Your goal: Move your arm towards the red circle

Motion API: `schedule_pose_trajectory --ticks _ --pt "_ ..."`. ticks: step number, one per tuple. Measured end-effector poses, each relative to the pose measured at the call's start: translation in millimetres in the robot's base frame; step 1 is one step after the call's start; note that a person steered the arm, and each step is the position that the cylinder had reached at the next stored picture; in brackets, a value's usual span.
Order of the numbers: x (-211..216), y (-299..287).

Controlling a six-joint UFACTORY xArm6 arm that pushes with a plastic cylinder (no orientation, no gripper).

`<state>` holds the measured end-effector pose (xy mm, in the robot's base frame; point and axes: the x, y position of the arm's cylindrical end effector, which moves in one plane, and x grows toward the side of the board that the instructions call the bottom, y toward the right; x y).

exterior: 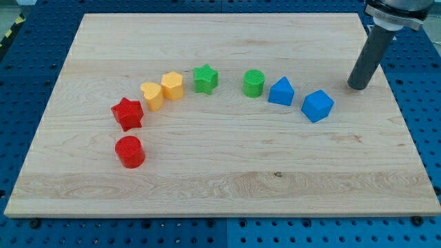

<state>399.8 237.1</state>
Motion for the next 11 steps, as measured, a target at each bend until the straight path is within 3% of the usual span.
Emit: schedule_pose_trajectory --ticks 3,4,5,6,8,9,10,11 --pt "0 5" --pt "27 35" --pt "115 38" --pt "179 -39" --pt "216 -289" --pt "212 -338" --pt "191 -343" --pt "166 -389"
